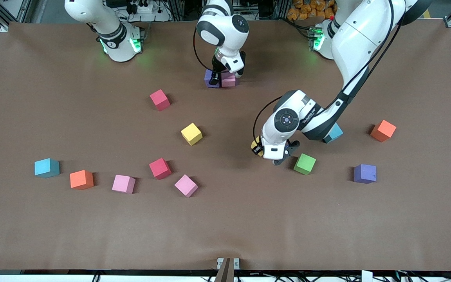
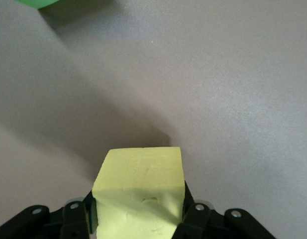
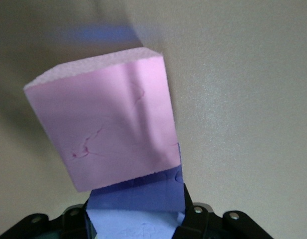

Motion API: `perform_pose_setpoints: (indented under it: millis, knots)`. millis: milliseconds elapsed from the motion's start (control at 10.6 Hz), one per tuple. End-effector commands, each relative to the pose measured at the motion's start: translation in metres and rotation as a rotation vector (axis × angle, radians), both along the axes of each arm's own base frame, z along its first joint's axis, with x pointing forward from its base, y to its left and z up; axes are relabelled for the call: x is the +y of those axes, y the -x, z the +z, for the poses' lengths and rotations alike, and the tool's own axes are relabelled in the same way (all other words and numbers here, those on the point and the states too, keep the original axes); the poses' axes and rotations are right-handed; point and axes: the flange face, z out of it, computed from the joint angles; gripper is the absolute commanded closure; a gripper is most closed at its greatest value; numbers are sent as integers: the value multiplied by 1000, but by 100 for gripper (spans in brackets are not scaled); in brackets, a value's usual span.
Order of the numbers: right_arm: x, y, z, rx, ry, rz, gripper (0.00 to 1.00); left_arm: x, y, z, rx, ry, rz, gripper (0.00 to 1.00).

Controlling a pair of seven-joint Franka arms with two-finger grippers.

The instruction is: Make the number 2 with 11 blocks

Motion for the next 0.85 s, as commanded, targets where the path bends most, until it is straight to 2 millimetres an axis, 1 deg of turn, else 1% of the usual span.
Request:
perform_pose_setpoints:
  millis: [0,94,282,376,470,564,752]
  knots:
    - [9,5,-3,-2,0,-8,35,-3,12,15,-23,-30,48,54]
    - [12,8,-3,-7,-1,3,32,-3,17,19,-24,-35,65,54]
    - [12,9,-4,-9,-1,9,32,-1,25,24,-26,-50,96,54]
    - [12,9,-4,-10,-1,5,27,-4,31,26,-23,-51,110,54]
    - [13,9,-3,-11,-5,6,12,-6,34,30,-24,-52,135,54]
    - [14,9,-3,-15,-13,8,0,-6,37,32,-24,-57,153,54]
    - [14,9,-3,-14,-14,8,0,-14,46,32,-13,-58,199,54]
